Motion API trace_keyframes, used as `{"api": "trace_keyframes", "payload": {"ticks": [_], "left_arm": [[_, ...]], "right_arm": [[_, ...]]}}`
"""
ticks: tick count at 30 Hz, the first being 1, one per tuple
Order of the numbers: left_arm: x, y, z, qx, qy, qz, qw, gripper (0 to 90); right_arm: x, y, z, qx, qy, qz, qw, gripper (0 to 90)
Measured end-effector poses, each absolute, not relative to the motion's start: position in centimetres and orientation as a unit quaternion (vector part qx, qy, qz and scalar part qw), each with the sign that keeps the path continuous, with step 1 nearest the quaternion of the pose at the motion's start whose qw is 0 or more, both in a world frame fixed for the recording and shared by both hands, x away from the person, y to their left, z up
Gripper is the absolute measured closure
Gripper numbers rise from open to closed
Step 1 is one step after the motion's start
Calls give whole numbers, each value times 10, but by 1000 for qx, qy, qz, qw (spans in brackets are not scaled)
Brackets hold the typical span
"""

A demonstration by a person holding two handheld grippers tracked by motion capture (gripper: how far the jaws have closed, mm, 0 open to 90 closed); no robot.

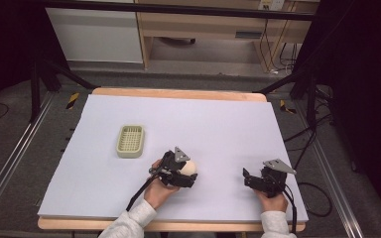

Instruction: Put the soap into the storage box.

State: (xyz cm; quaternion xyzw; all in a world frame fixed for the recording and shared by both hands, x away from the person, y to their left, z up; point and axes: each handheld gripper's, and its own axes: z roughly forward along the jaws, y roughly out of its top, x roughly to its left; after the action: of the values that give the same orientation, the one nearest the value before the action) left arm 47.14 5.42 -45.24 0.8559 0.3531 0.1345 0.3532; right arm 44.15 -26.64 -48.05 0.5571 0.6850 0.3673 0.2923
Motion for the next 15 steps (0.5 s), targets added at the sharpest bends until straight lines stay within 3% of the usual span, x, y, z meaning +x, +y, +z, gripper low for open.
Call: {"api": "trace_keyframes", "payload": {"ticks": [15], "left_arm": [[472,83,-435,851,360,148,352,240]], "right_arm": [[441,-266,-480,555,685,367,296,67]]}}
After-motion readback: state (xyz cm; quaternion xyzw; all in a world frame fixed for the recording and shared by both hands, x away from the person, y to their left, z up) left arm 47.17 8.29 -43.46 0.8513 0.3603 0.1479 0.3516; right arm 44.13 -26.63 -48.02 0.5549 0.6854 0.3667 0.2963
